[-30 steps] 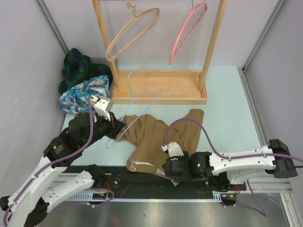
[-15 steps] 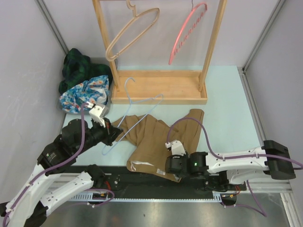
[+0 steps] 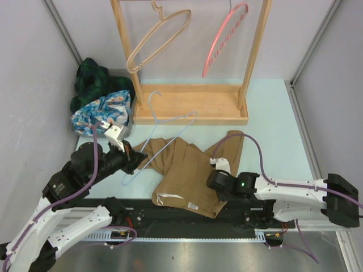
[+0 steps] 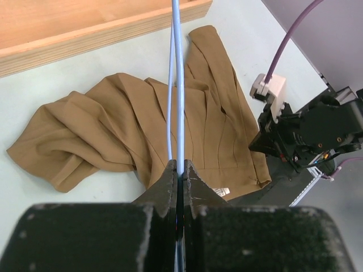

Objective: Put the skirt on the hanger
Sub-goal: Locate the hanging ribbon on the skirt

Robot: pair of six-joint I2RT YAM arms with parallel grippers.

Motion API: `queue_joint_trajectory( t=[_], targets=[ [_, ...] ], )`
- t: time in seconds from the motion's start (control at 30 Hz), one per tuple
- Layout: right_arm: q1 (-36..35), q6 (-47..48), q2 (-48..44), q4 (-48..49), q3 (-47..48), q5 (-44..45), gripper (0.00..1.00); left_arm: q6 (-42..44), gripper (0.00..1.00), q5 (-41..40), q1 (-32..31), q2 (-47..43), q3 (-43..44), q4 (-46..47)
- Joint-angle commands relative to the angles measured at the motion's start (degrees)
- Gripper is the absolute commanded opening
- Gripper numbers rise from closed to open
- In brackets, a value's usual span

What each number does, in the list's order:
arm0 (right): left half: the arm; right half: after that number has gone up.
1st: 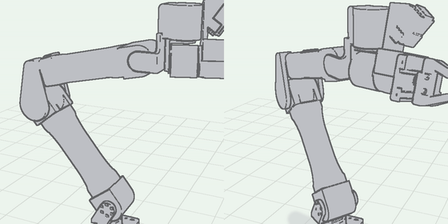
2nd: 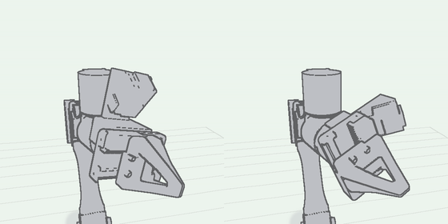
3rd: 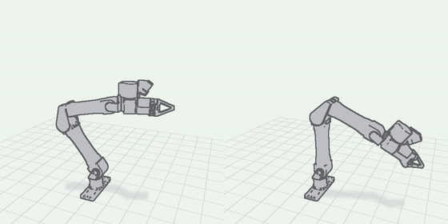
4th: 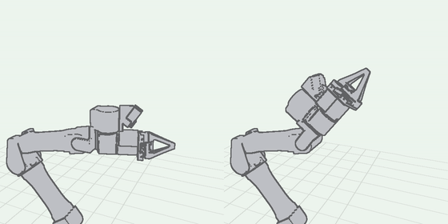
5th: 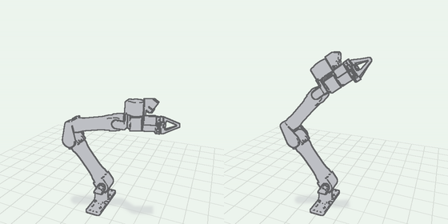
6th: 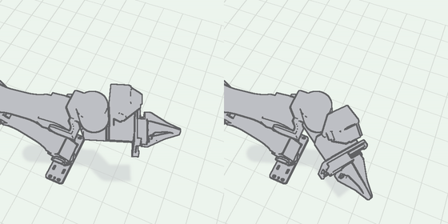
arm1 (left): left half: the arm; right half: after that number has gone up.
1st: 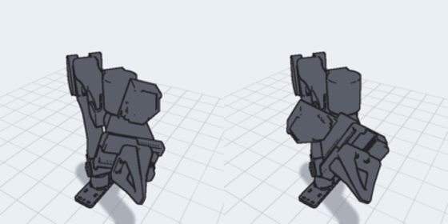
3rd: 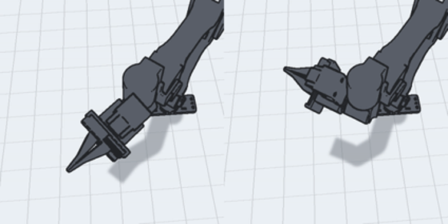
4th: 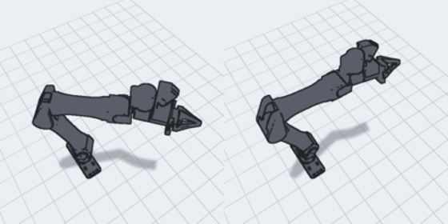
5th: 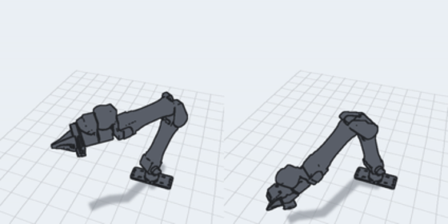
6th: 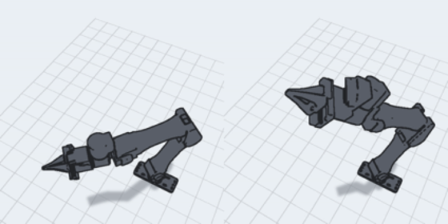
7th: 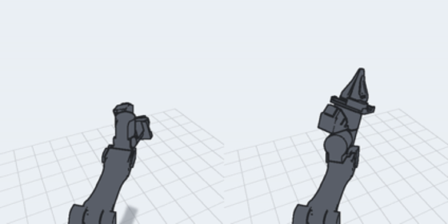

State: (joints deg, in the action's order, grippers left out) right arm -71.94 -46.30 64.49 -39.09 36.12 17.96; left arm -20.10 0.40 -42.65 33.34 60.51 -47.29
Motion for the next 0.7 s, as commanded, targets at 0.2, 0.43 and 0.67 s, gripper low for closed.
queue_joint_trajectory(
  t=[0.2, 0.43, 0.67],
  targets=[
    [10.32, 6.13, 3.97, 6.30, 0.53, 0.42, 0.73, -0.73, 0.00, -0.14, -0.41, -0.73, 0.31, 2.90],
    [18.06, 11.58, 17.23, 15.44, 5.88, -3.36, 0.69, 0.06, 0.00, 0.74, -0.32, -1.17, 0.84, 1.76],
    [28.68, 18.52, 30.50, 19.93, 16.50, -4.76, 0.66, 1.03, 0.00, 6.18, -0.41, -2.76, -0.66, 3.43]
  ],
)
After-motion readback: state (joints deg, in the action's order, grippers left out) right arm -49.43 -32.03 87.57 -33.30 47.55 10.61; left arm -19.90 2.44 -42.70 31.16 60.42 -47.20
